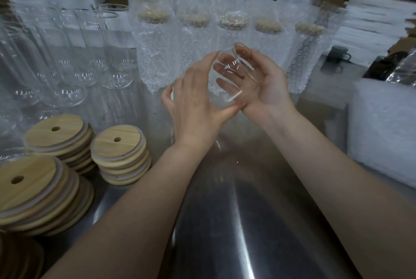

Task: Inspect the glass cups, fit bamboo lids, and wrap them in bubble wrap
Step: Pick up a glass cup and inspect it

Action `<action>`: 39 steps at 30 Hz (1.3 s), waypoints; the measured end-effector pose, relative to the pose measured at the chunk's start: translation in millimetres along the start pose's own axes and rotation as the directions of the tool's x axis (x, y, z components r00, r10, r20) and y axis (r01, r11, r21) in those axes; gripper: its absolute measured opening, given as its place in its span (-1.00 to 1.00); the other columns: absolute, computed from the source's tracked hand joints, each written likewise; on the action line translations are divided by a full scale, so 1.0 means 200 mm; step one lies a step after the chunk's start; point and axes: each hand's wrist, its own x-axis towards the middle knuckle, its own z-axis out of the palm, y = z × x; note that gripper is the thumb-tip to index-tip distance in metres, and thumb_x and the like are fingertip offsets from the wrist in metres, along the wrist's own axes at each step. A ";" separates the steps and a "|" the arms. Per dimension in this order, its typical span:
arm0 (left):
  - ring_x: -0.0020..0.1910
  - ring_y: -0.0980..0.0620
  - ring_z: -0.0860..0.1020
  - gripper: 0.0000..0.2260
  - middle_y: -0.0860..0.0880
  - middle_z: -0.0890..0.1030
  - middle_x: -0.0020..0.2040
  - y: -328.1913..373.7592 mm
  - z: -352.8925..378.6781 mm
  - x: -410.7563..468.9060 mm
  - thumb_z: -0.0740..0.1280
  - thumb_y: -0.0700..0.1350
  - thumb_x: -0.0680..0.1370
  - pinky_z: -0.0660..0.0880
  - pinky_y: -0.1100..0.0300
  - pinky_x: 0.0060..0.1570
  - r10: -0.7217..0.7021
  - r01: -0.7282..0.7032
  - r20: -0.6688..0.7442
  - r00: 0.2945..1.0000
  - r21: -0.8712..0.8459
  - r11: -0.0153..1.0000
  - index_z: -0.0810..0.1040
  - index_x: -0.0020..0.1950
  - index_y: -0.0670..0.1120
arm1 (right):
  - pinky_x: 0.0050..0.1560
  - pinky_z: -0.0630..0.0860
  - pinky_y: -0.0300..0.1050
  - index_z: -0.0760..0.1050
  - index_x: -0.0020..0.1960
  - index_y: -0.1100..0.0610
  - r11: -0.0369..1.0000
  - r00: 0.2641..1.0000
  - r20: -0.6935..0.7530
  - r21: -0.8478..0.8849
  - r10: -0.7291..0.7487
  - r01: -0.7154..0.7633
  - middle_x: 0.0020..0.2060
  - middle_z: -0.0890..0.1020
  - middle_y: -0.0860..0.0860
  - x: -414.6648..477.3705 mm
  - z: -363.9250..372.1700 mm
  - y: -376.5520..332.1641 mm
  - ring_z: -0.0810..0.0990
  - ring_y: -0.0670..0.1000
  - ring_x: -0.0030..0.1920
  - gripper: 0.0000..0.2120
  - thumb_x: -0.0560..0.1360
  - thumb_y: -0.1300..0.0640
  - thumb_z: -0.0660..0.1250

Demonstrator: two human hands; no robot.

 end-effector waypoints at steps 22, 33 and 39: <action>0.46 -0.07 0.30 -0.20 0.03 0.40 0.44 -0.01 -0.01 0.01 0.56 0.03 0.33 0.15 -0.32 0.39 -0.061 0.061 -0.003 0.998 0.095 0.994 0.30 0.52 0.09 | 0.07 0.49 -0.07 0.53 0.11 -0.01 0.943 0.998 0.068 -0.331 -0.012 0.034 0.08 0.58 0.02 0.00 0.01 -0.02 0.59 -0.02 0.06 -0.68 0.38 0.06 0.49; 0.44 0.02 0.36 -0.18 0.00 0.43 0.44 -0.02 -0.02 0.03 0.57 0.12 0.32 0.30 -0.08 0.41 -0.149 0.135 -0.088 0.985 -0.146 0.980 0.32 0.50 -0.03 | 0.34 0.42 -0.13 0.38 0.34 0.10 0.965 0.966 0.258 -0.253 0.004 0.064 0.26 0.52 0.05 -0.01 -0.02 0.00 0.45 0.03 0.40 -0.50 0.43 0.30 0.35; 0.42 0.12 0.36 -0.15 0.03 0.41 0.43 -0.03 -0.01 0.02 0.55 0.16 0.34 0.32 0.07 0.42 -0.161 0.132 -0.106 0.981 -0.236 0.963 0.27 0.52 -0.02 | 0.49 0.23 -0.05 0.35 0.40 0.07 0.973 0.932 0.355 -0.232 0.069 0.017 0.35 0.45 0.03 0.02 -0.07 -0.06 0.33 0.04 0.49 -0.41 0.39 0.19 0.39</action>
